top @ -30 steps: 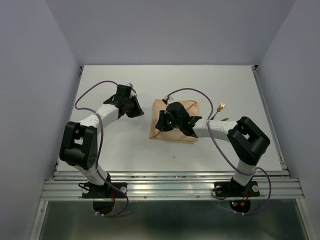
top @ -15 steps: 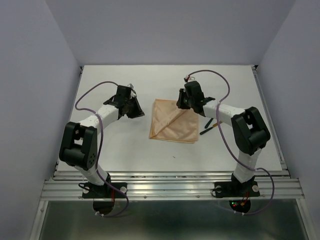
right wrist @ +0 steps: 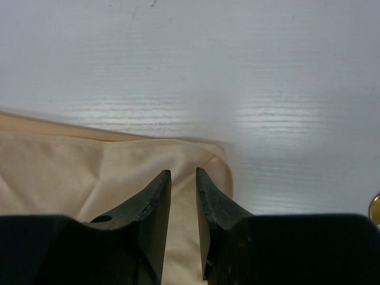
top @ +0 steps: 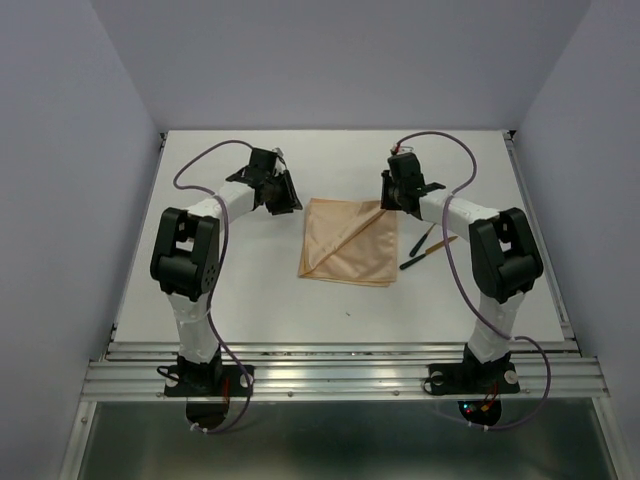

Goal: Fold the napkin into a case and place the utensils inside
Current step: Smooth out the upper triangle-folded napkin at the center of the board.

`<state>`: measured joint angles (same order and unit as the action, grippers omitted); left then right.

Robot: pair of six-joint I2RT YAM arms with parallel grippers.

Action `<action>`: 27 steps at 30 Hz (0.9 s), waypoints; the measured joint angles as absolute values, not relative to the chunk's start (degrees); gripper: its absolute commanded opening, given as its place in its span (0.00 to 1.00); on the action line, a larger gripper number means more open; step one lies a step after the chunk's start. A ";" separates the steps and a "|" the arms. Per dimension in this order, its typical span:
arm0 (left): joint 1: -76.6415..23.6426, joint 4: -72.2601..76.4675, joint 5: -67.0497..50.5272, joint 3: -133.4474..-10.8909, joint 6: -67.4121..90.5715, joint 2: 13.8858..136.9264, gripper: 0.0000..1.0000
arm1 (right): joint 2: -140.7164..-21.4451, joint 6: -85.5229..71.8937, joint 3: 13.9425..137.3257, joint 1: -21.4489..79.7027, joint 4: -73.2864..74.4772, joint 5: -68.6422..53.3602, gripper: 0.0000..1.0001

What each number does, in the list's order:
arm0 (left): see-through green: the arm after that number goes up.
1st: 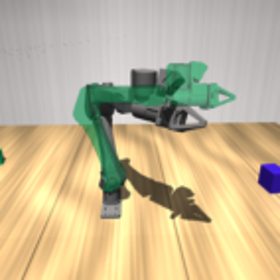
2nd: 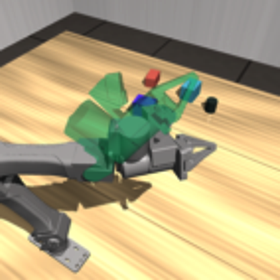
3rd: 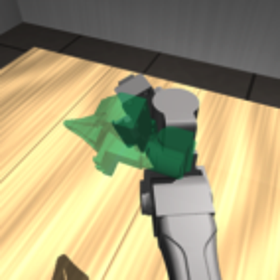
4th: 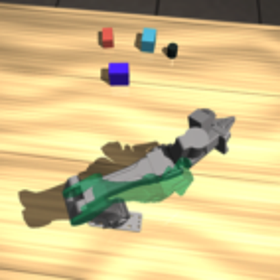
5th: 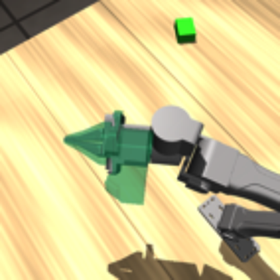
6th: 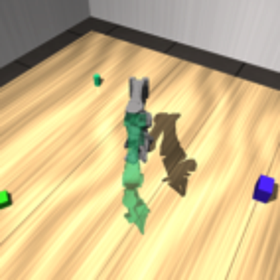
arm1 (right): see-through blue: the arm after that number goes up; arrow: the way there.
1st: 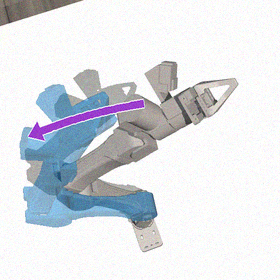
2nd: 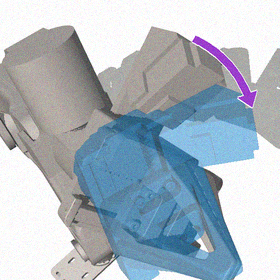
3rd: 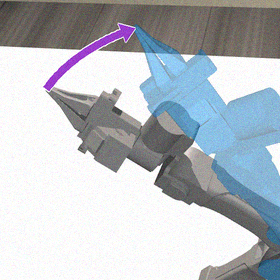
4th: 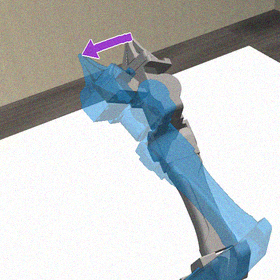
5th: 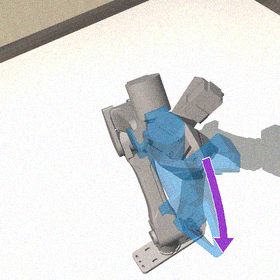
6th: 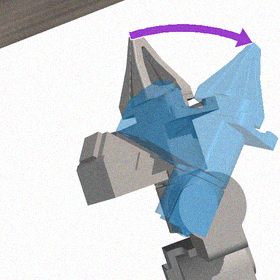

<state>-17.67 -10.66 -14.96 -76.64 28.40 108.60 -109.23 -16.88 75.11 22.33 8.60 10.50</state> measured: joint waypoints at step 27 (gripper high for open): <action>-18.00 -12.40 -23.09 -89.82 24.03 124.05 0.24 | -108.36 -16.84 72.25 17.65 9.02 7.97 0.32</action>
